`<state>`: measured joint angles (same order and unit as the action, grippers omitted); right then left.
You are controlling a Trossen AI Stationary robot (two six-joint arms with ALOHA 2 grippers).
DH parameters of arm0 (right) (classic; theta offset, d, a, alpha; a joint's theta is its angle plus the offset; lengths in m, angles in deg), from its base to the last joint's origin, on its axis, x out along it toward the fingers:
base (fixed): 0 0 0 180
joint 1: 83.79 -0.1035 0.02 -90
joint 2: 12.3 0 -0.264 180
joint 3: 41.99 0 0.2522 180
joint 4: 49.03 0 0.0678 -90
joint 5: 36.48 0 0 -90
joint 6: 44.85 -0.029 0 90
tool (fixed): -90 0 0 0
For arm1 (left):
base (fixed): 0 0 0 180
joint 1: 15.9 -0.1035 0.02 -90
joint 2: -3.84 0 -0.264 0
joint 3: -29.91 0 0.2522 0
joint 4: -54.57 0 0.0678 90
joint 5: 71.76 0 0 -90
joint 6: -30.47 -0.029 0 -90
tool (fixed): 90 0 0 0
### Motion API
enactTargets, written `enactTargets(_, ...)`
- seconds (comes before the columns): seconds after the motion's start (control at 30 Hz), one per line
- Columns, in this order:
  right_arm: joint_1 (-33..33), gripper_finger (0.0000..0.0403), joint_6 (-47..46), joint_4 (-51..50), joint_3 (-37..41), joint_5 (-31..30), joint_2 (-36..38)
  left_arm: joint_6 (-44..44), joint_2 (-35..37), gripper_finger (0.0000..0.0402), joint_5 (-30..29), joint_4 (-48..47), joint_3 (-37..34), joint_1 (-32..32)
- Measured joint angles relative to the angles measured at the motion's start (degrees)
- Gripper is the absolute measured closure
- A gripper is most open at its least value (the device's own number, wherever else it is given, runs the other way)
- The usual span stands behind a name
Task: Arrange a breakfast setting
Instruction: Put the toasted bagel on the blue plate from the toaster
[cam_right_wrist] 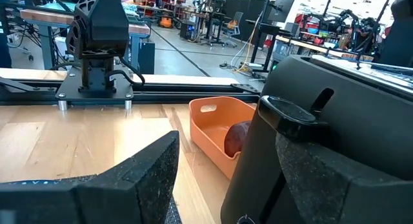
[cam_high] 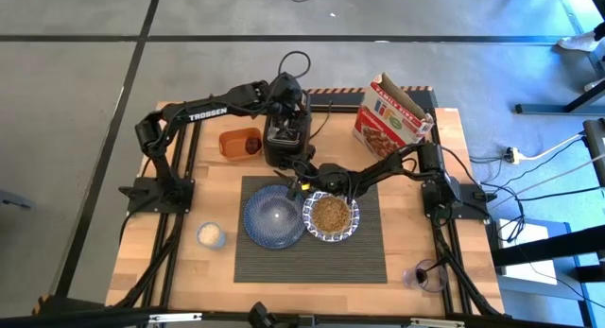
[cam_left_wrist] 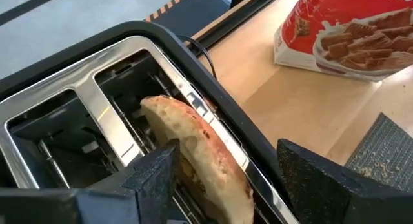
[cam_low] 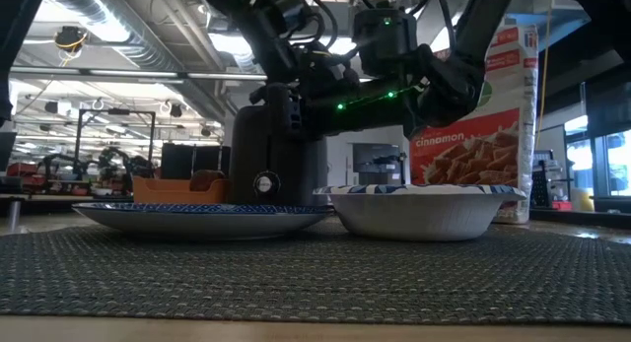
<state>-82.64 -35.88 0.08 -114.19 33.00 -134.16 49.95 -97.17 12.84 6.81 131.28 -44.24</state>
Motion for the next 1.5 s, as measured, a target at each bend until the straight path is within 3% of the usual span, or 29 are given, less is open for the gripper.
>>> enactTargets(0.63,0.0,0.0148,0.31,-0.22,0.0,0.01,0.09,1.21,-0.02,0.0317,-0.92,1.88,0.0,0.22)
enactTargets(0.93,0.0,0.0148,0.47,-0.54,-0.04,-0.01,0.11,0.41,0.07,0.0327,-1.18,2.15,0.0,0.26)
enactTargets(1.07,-0.17,0.0148,1.93,-1.05,-0.07,-2.79,0.11,-0.39,0.48,0.0328,-1.33,2.6,0.02,0.15)
enactTargets(1.23,-0.6,0.0148,2.1,-1.91,-0.07,-3.02,0.28,-2.16,0.48,0.0328,-0.02,0.21,3.26,0.11)
enactTargets(1.33,-1.56,0.0148,4.74,-3.09,-0.07,-5.22,0.97,-3.64,0.52,0.0328,-0.37,-2.86,6.47,0.39)
enactTargets(1.5,-4.23,0.0148,12.05,-3.66,-0.07,-14.2,3.58,-5.24,0.55,0.0329,-1.41,-7.71,11.38,1.14)
